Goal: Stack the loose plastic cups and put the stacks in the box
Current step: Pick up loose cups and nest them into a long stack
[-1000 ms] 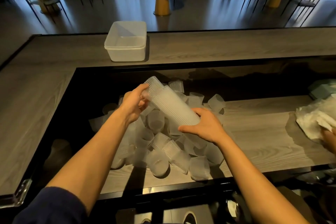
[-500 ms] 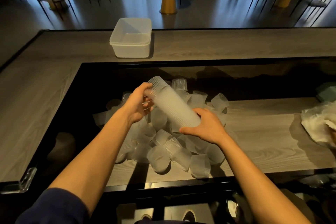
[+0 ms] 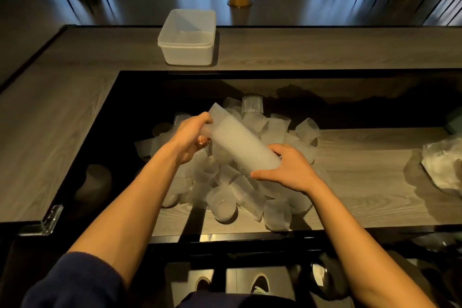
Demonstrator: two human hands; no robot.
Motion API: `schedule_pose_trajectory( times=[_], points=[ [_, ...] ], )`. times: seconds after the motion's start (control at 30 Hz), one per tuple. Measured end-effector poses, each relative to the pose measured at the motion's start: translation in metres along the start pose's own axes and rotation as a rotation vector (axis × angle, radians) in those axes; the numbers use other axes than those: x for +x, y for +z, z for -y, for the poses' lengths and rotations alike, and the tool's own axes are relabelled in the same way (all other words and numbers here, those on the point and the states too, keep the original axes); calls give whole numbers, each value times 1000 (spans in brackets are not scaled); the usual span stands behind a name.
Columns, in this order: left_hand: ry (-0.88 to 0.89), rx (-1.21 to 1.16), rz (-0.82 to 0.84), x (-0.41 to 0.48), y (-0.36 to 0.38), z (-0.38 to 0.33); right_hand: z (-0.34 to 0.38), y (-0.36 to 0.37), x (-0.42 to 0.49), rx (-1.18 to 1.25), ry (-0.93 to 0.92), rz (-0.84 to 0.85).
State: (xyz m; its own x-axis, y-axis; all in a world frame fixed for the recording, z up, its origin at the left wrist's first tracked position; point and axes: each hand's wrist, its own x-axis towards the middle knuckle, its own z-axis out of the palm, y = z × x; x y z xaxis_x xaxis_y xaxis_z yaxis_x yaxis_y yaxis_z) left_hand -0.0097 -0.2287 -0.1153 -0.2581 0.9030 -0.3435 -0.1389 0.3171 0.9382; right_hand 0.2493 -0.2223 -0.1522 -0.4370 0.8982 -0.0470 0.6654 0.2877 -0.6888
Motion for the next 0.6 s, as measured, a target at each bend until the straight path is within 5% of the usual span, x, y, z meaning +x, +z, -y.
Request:
schedule_pose_trajectory(
  times=[0.6],
  points=[
    [-91,207,140,-12,-17,4,6,1,-9,95,-8,97]
  ],
)
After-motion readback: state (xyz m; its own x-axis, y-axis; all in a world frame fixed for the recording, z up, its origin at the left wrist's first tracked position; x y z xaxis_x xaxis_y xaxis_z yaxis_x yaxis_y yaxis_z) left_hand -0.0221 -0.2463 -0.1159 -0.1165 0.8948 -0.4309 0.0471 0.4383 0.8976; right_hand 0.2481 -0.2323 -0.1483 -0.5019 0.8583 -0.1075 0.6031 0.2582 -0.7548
